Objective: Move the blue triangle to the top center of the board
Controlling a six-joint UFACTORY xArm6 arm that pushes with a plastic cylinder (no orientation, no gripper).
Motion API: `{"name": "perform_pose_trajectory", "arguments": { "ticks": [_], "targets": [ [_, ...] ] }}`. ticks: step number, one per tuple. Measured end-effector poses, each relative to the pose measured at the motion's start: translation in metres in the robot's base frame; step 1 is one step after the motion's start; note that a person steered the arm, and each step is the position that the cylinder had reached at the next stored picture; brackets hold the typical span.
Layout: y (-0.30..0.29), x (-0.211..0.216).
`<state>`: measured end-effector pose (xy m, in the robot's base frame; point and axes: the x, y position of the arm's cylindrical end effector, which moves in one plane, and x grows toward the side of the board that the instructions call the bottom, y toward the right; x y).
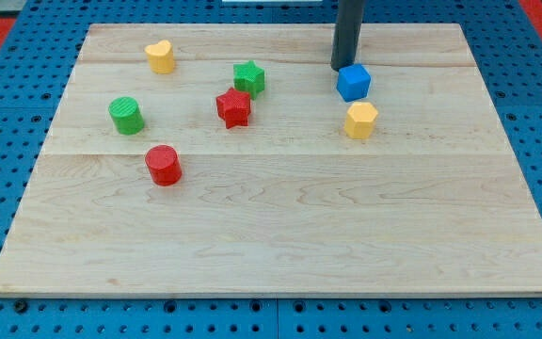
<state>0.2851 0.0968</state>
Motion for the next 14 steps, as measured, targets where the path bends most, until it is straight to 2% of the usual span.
{"name": "perform_pose_trajectory", "arguments": {
  "ticks": [4, 6, 7, 8, 11, 13, 14],
  "targets": [
    [0.025, -0.002],
    [0.088, -0.043],
    [0.088, -0.062],
    [0.087, -0.074],
    [0.016, -0.077],
    [0.066, -0.05],
    [-0.005, -0.044]
  ]
}}
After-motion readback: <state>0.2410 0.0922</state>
